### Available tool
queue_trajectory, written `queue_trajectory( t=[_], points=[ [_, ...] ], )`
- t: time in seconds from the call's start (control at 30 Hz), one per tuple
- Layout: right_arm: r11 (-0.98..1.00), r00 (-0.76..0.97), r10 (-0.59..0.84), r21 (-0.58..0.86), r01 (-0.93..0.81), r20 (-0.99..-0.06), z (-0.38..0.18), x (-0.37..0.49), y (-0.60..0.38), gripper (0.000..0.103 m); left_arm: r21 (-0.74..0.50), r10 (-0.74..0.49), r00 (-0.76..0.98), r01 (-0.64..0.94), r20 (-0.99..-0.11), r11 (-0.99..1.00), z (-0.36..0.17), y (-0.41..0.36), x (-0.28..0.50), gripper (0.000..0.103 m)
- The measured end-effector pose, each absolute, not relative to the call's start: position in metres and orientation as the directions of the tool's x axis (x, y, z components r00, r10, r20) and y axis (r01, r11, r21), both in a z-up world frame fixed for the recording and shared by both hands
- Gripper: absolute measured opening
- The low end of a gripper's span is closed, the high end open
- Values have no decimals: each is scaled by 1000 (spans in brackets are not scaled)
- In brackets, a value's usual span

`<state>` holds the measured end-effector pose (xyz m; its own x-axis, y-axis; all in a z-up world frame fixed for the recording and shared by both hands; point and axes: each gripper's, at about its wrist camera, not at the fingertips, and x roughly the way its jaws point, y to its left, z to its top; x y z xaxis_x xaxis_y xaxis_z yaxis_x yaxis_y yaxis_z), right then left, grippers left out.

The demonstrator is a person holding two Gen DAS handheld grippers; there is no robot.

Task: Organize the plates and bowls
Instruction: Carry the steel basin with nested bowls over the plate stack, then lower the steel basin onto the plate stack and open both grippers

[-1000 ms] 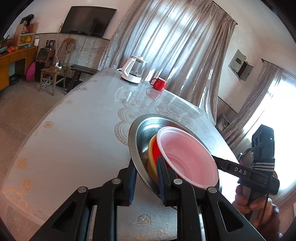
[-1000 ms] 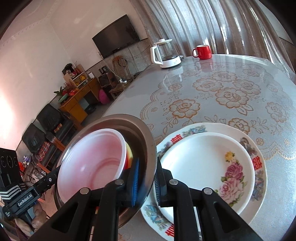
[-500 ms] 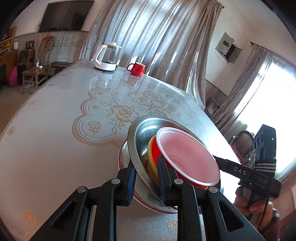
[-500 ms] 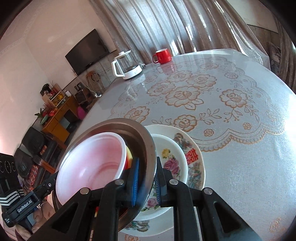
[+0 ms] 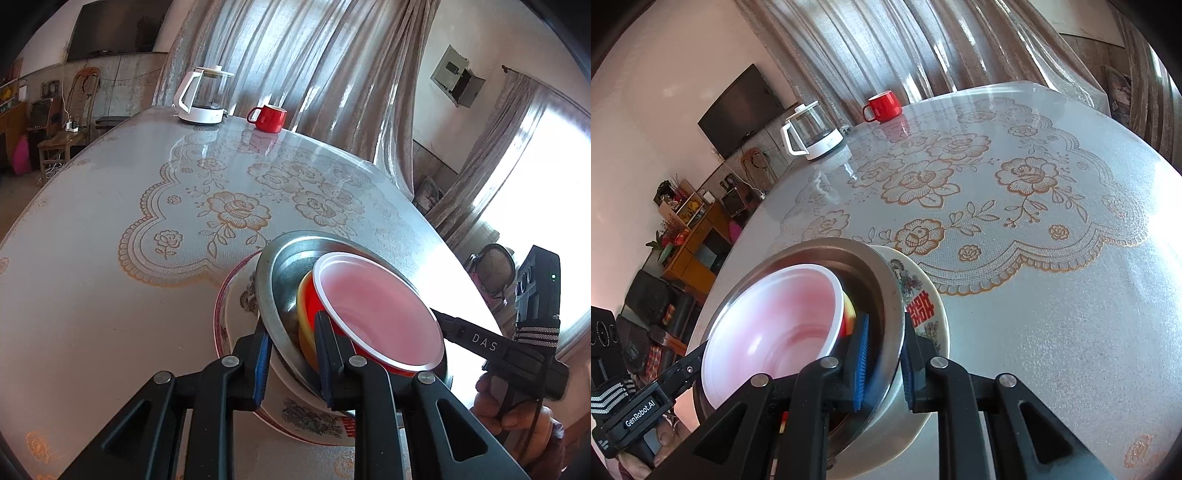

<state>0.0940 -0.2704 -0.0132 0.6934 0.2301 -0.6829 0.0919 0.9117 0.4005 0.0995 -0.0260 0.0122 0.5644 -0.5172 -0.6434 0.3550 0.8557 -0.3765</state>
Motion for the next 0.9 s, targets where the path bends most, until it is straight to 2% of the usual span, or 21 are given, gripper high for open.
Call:
queue_trajectory(
  t=[0.67, 0.9],
  points=[
    [917, 700, 205, 384, 107, -685, -15, 96, -276, 16, -365, -512, 547, 362, -662, 858, 2, -31, 97, 23],
    [917, 706, 211, 387, 96, -676, -12, 94, -273, 22, -352, -497, 550, 354, -671, 867, 0, -31, 94, 23]
  ],
)
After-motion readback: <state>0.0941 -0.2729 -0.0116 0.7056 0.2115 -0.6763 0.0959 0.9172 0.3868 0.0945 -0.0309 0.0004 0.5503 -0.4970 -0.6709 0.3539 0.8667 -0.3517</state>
